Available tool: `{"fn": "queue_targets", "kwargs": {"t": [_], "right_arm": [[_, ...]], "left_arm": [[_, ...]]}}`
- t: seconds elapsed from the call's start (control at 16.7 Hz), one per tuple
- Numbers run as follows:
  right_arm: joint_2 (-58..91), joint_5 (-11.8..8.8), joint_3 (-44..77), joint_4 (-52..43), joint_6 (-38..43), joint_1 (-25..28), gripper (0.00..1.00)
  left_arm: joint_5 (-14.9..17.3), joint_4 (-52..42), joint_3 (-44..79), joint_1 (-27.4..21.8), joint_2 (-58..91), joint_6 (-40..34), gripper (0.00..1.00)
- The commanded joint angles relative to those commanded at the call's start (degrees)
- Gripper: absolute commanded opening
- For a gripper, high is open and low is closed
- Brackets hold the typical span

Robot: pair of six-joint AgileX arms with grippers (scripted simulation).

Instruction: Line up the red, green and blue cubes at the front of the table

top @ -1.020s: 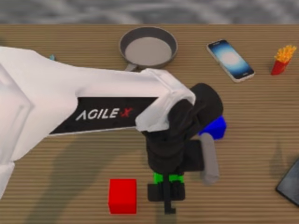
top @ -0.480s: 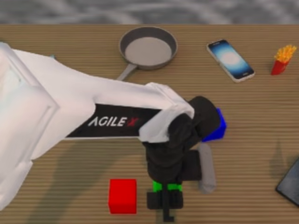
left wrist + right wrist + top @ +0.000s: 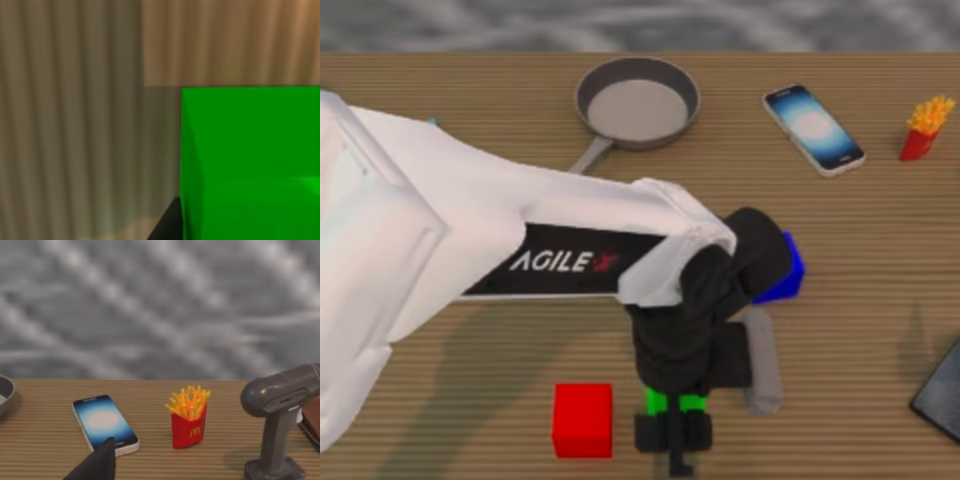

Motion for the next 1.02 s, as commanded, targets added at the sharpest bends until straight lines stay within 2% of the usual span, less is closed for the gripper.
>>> {"fn": "queue_targets", "kwargs": {"t": [0.18,0.24,0.78,1.02], "right_arm": [[0.0,0.0,0.0,0.0,0.0,0.0,1.00],[0.0,0.0,0.0,0.0,0.0,0.0,1.00],[0.0,0.0,0.0,0.0,0.0,0.0,1.00],[0.0,0.0,0.0,0.0,0.0,0.0,1.00]], "left_arm": [[0.0,0.0,0.0,0.0,0.0,0.0,0.98],[0.0,0.0,0.0,0.0,0.0,0.0,1.00],[0.0,-0.2,0.2,0.1,-0.1,0.0,1.00],[0.0,-6.5,4.0,0.8,-2.4,-0.3,1.00]]}}
